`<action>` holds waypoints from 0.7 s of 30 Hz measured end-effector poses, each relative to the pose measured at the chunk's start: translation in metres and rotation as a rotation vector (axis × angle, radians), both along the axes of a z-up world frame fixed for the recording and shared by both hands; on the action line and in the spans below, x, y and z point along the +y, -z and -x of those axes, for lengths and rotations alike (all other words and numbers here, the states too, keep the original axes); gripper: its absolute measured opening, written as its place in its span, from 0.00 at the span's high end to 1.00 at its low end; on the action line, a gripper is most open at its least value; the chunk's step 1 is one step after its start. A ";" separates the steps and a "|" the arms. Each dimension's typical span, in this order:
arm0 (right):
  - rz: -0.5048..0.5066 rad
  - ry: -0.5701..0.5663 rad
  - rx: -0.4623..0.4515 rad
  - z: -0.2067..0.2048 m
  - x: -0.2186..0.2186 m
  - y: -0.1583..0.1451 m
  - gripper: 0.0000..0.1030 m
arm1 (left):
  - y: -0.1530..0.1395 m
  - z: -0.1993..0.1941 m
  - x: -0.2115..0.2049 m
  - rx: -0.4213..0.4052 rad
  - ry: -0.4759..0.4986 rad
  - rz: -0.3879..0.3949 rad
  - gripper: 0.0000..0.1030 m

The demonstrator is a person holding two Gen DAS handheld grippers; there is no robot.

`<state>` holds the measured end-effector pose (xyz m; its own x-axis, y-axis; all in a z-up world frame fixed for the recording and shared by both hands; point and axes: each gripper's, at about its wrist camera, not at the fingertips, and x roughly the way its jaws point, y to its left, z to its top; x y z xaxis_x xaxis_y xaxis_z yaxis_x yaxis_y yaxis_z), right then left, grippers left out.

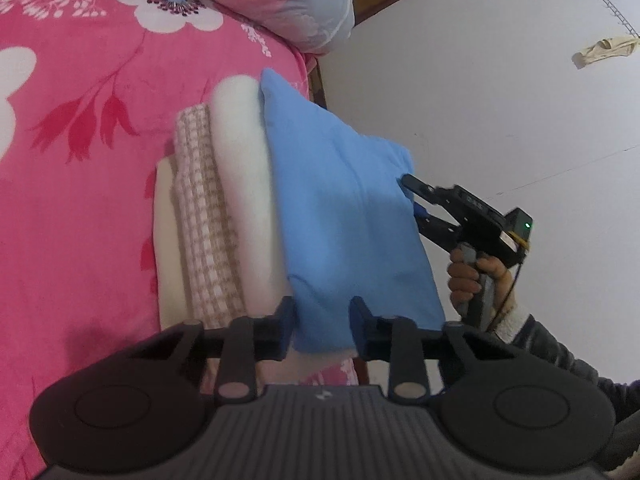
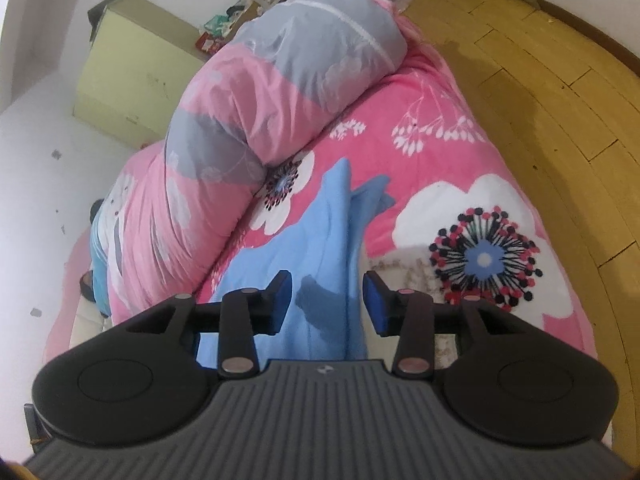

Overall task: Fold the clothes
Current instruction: 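Carry the light-blue shirt with both grippers and lower it onto the folded clothes stack, then open the right gripper and withdraw it while the left gripper holds the shirt on the stack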

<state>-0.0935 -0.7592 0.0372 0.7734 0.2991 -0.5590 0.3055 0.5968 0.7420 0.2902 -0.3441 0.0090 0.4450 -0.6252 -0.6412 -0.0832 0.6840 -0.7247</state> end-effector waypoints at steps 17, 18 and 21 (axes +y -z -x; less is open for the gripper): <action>0.159 -0.080 -0.034 -0.019 0.023 -0.022 0.91 | -0.020 0.033 -0.002 -0.015 -0.106 0.099 0.98; 0.156 -0.088 -0.044 -0.019 0.024 -0.024 0.91 | -0.022 0.035 -0.004 -0.017 -0.108 0.100 0.98; 0.145 -0.116 -0.068 -0.022 0.026 -0.025 0.91 | -0.020 0.044 -0.008 -0.007 -0.117 0.090 0.98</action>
